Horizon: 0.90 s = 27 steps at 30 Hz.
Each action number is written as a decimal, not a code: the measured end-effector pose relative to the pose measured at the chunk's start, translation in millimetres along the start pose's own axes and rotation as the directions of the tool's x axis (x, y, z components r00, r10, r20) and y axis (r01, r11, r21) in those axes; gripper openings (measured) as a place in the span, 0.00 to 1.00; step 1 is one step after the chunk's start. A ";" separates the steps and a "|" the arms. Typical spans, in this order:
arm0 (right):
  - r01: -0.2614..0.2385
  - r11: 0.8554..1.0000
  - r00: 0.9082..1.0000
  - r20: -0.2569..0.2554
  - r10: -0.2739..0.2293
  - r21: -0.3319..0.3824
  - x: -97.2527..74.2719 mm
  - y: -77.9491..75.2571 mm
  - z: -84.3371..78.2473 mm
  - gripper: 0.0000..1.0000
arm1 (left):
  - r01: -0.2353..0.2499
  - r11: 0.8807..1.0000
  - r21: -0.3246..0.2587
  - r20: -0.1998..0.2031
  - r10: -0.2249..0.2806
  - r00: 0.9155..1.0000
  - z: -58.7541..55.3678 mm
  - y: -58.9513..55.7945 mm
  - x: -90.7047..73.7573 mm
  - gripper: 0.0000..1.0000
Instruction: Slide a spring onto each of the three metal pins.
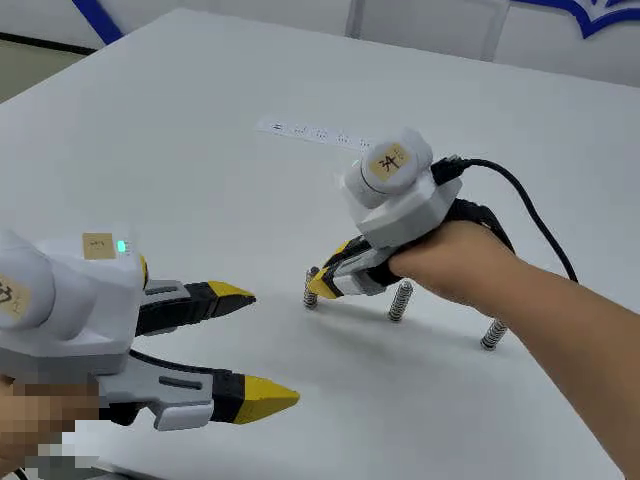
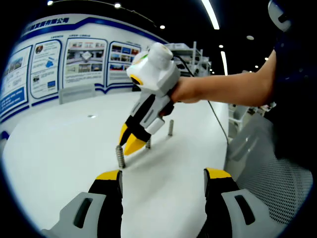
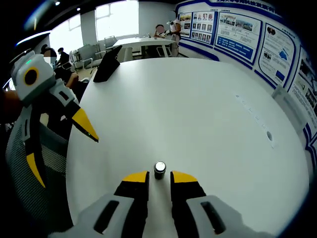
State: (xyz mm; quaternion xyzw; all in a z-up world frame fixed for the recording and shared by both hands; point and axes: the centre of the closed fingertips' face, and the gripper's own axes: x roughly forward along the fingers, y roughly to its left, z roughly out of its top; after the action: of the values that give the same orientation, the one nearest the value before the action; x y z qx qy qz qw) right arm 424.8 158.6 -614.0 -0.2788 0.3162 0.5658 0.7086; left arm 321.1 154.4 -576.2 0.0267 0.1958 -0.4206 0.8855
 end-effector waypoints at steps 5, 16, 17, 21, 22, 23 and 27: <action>0.011 1.000 1.000 0.011 -0.010 -0.004 -5.3 1.0 -5.5 0.19 | 0.006 1.000 0.002 -0.003 -0.006 1.000 -0.6 -1.3 0.7 0.68; 0.028 1.000 0.999 0.035 -0.027 -0.007 -22.9 10.4 -21.7 0.21 | 0.015 1.000 0.005 -0.011 -0.015 1.000 -2.1 -3.3 1.6 0.68; 0.029 1.000 0.999 0.036 -0.029 -0.008 -24.9 11.2 -23.2 0.21 | 0.016 1.000 0.005 -0.012 -0.016 1.000 -2.3 -3.6 1.7 0.68; 0.035 0.999 0.998 0.055 -0.035 0.002 -37.4 14.3 -29.2 0.21 | 0.022 1.000 0.005 -0.020 -0.021 1.000 -4.1 -4.7 2.5 0.68; 0.037 0.999 0.998 0.058 -0.037 0.004 -40.0 14.8 -30.5 0.21 | 0.023 1.000 0.005 -0.022 -0.023 1.000 -4.5 -5.0 2.7 0.68; 0.040 0.999 0.997 0.064 -0.040 0.007 -44.3 15.9 -32.8 0.21 | 0.024 1.000 0.006 -0.025 -0.024 0.999 -5.1 -5.3 2.9 0.68; 0.045 0.999 0.995 0.084 -0.047 0.026 -56.9 19.7 -40.3 0.22 | 0.025 1.000 0.005 -0.030 -0.025 0.999 -5.9 -5.5 3.2 0.68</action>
State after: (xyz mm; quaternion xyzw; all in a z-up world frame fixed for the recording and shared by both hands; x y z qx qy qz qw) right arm 391.1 96.7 -597.2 -0.2532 0.2865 0.5568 0.7374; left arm 316.9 149.7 -582.2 0.0328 0.2081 -0.4317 0.8771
